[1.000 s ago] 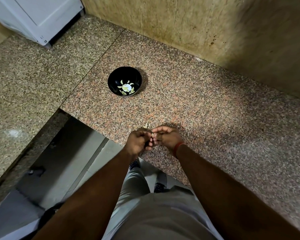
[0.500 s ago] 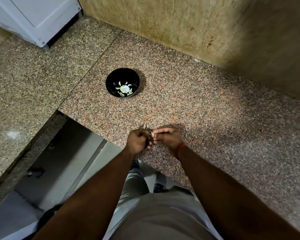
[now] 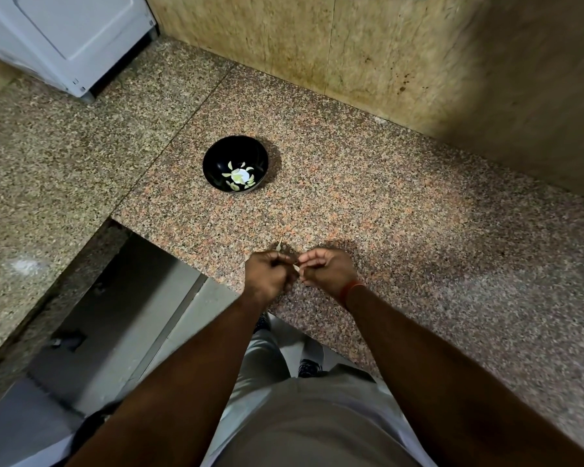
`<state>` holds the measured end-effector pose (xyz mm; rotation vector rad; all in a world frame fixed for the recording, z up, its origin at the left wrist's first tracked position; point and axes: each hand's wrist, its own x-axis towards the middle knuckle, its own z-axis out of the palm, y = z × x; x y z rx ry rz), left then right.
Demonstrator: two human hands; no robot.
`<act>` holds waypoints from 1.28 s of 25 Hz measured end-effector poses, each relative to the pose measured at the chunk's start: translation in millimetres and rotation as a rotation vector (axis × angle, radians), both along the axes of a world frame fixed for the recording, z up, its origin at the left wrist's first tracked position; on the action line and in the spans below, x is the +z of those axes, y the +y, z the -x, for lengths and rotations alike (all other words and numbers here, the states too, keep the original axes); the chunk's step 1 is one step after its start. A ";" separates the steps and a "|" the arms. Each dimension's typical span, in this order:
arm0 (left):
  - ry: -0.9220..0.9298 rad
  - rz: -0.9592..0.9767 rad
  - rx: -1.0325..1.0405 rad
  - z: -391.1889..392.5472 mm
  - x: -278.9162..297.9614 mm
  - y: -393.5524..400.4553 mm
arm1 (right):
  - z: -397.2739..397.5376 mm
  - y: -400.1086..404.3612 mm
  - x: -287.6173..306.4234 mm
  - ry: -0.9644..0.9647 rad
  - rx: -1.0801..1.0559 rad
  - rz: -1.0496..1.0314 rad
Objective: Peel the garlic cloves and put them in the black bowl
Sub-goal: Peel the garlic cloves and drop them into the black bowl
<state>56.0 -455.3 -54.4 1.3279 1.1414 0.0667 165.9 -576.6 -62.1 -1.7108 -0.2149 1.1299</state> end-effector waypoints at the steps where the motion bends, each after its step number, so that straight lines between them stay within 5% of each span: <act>1: 0.003 0.016 -0.019 -0.4 -0.6 1.2 | -0.1 0.3 1.1 -0.044 0.027 0.002; 8: 0.016 0.077 -0.058 4.9 -6.1 4.0 | 1.9 -0.1 0.3 -0.212 0.014 -0.045; 19: 0.012 0.089 -0.171 9.0 -8.4 5.3 | 6.8 -2.5 0.6 0.012 -0.092 -0.127; 26: 0.031 -0.112 -0.350 10.3 8.1 0.2 | 6.2 -2.3 0.7 0.029 -0.125 -0.117; 32: -0.007 -0.096 -0.274 12.1 2.3 -1.7 | 8.9 0.2 3.5 0.155 -0.181 -0.174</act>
